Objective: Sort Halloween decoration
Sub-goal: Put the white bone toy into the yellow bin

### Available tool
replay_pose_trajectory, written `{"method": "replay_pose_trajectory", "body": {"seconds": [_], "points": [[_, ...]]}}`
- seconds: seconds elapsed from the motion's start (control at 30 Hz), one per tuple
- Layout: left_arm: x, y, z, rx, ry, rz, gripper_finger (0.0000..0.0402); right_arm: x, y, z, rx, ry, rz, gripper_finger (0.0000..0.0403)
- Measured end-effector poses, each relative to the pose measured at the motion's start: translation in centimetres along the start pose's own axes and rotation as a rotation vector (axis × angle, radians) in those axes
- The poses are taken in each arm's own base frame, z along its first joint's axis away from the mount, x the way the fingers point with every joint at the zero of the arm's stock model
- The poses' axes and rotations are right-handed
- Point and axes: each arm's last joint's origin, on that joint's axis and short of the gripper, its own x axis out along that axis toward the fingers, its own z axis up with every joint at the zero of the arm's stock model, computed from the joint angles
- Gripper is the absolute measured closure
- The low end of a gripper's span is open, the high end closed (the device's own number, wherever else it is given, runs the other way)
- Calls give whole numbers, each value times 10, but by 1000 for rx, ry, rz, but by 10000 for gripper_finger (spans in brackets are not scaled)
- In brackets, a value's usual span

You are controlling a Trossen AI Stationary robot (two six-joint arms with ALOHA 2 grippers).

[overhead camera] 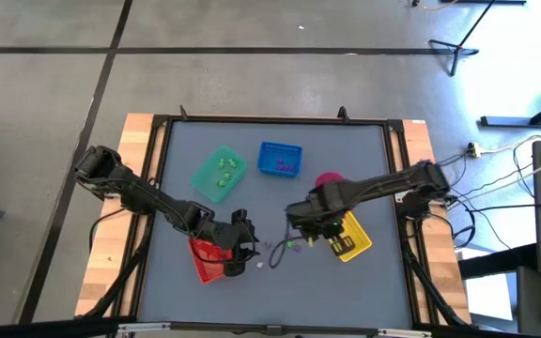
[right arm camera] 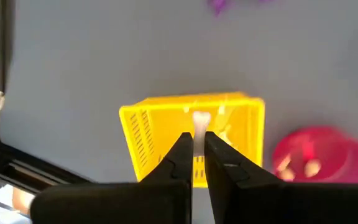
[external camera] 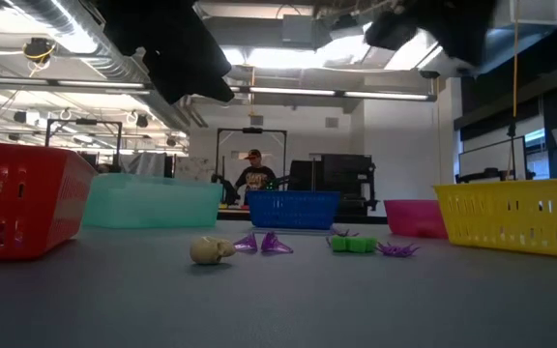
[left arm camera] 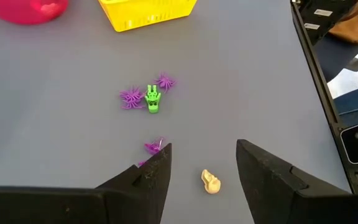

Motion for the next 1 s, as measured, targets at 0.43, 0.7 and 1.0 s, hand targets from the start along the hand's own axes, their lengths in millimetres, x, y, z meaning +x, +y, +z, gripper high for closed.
{"method": "replay_pose_trajectory", "body": {"seconds": [0.43,0.7,1.0], "points": [[0,-1,8,-21,-104,38,237,56,13,-66,219,68,-81,382],[0,-2,12,-34,-154,54,237,81,9,-76,254,137,-89,381],[1,-1,11,-33,-151,58,237,85,9,-76,254,130,-89,381]]}}
